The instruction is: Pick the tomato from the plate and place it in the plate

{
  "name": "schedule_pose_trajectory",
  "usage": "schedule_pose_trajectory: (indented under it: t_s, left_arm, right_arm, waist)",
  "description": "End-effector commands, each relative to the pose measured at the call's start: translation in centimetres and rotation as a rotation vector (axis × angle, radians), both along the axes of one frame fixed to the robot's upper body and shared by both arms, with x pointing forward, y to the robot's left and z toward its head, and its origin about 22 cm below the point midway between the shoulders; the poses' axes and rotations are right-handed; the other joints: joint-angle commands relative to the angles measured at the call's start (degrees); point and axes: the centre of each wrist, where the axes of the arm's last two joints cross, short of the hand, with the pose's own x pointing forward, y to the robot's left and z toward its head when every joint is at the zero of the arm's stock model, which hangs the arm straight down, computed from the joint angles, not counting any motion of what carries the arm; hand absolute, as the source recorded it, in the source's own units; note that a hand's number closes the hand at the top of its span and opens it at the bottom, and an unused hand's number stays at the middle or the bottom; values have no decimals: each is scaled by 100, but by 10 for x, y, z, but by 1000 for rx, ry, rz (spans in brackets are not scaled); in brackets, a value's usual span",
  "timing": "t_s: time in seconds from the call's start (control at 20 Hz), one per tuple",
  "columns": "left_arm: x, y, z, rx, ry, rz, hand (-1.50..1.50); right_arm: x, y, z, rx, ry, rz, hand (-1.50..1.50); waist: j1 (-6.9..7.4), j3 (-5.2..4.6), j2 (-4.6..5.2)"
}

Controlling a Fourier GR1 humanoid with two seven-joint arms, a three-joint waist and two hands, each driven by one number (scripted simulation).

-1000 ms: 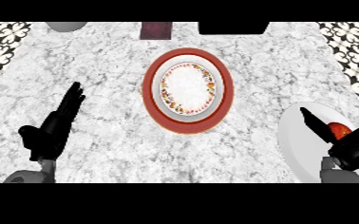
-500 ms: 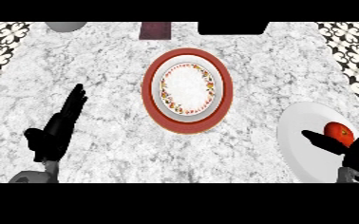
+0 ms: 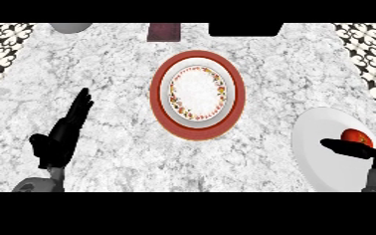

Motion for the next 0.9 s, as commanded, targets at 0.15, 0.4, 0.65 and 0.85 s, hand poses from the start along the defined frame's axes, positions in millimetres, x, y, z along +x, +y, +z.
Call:
schedule_pose_trajectory:
  t_s: [0.15,0.4,0.65,0.85]
  left_arm:
    - [8,5,-2,-11,8,-20,0]
    - [5,-6,3,-19,8,-9,0]
    - [4,0,-2,16,7,7,0]
    - [-11,2,11,-13,-5,-10,0]
  right_arm:
    - [12,-2,6,64,188,-45,-150]
    - [13,-18,-21,113,206,-40,-150]
    - [18,-15,-18,78,211,-38,-150]
    - [29,-25,-46,74,255,-70,-150]
  waist:
    - [15,5,12]
    - [24,9,8]
    - [13,7,6]
    - [54,10,6]
